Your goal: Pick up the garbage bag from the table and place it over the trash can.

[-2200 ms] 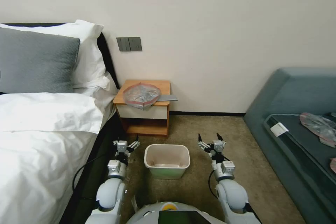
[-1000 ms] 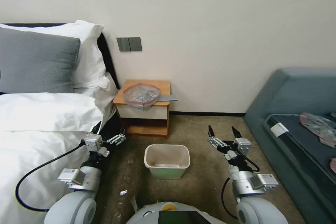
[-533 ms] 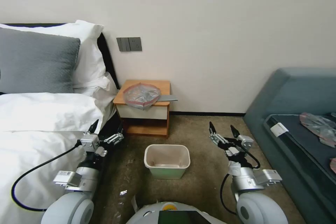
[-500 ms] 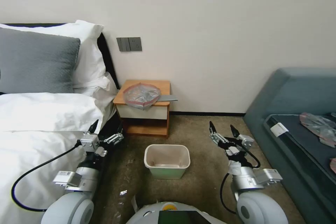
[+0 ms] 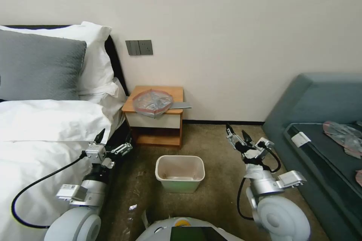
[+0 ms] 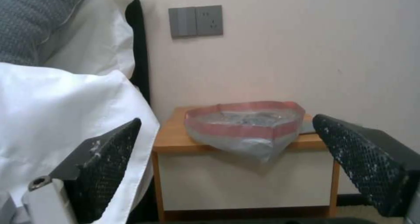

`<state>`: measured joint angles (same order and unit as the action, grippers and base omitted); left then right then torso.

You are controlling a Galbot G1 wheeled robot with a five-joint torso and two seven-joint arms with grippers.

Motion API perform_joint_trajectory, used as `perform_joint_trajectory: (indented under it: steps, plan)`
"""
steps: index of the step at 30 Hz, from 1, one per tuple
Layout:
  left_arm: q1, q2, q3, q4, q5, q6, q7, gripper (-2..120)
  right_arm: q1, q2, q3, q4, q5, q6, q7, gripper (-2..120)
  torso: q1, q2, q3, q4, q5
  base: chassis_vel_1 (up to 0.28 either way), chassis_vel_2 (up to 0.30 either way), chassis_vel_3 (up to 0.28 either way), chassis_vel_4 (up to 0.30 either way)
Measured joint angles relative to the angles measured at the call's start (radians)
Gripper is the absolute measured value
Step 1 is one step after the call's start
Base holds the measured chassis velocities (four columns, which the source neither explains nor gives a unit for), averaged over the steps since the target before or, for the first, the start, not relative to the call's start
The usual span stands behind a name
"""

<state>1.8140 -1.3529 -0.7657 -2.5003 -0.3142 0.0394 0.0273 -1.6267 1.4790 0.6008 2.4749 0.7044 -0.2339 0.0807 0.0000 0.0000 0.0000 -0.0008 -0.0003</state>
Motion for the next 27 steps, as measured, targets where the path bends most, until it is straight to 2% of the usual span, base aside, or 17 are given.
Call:
perform_joint_trajectory:
  steps: [1, 15, 21, 27]
  plan:
    - [0.000, 0.000, 0.000, 0.000, 0.000, 0.000, 0.001, 100, 0.034, -0.012, -0.007, -0.024, -0.016, -0.001, -0.001, 100, 0.000, 0.000, 0.000, 0.0016, 0.0007, 0.000, 0.000, 0.000, 0.000]
    - [0.005, -0.003, -0.002, 0.000, 0.003, 0.000, 0.004, 100, 0.077, -0.016, -0.012, -0.050, -0.030, 0.000, -0.013, 100, 0.000, 0.000, 0.000, 0.0007, 0.0002, 0.000, 0.000, 0.000, 0.000]
    - [0.013, -0.006, -0.002, 0.000, 0.003, -0.003, 0.006, 100, 0.128, -0.045, -0.015, -0.096, 0.085, 0.000, 0.010, 100, 0.000, 0.000, 0.000, 0.0008, 0.0003, 0.000, 0.000, 0.000, 0.000]
    - [0.036, -0.007, -0.009, 0.000, 0.003, -0.021, 0.017, 100, 0.262, -0.121, -0.019, -0.253, 0.301, 0.006, 0.025, 100, 0.000, 0.000, 0.000, 0.0009, 0.0005, 0.000, 0.000, 0.000, 0.000]
